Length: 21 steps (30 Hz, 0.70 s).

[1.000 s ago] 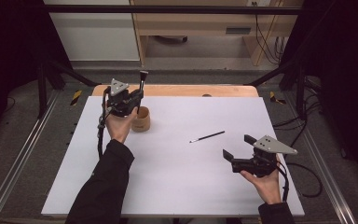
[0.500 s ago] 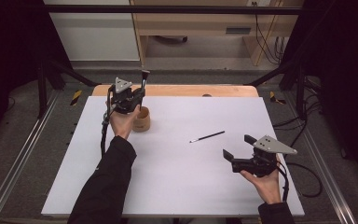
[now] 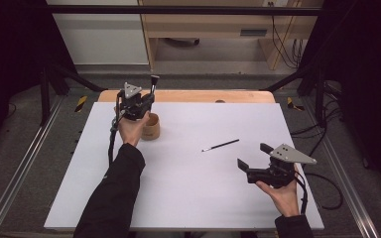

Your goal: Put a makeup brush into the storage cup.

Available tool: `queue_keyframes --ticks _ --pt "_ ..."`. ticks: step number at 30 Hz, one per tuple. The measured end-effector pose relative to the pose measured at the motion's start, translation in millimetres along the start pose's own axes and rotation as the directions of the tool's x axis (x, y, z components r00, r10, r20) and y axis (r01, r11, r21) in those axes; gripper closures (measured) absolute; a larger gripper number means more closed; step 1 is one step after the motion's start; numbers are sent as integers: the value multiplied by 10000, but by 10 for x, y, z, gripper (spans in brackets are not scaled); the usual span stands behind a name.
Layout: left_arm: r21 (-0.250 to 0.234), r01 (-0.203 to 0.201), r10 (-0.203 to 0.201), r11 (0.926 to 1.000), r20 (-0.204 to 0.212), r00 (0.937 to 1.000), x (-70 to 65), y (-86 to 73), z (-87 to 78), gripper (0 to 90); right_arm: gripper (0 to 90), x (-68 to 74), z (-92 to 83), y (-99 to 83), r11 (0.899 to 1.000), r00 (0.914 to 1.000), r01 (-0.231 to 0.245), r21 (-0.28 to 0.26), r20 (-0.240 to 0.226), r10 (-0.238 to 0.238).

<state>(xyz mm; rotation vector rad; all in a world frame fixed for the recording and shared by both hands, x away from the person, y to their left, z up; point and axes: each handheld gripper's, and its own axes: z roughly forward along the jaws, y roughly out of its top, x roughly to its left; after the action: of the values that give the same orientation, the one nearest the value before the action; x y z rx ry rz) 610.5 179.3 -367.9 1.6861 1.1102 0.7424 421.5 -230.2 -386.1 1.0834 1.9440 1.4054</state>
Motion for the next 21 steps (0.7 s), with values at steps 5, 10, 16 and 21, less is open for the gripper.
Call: queue_keyframes --ticks 5,10,16,21 --pt "135 -6 7 9999 -55 10000 4 -54 34 776 55 8 1 0 10000 10000 18 16 -27 -18" --pt "247 -15 17 9997 -83 10000 2 -114 74 776 55 9 3 -1 10000 10000 32 29 -28 -32" --pt "419 -146 150 9990 -81 9999 -14 -169 114 776 55 12 9 -4 10000 10000 82 50 -31 -82" --pt "502 -112 115 9987 -60 9999 -16 -223 128 776 55 14 6 -2 10000 9999 83 30 -68 -83"
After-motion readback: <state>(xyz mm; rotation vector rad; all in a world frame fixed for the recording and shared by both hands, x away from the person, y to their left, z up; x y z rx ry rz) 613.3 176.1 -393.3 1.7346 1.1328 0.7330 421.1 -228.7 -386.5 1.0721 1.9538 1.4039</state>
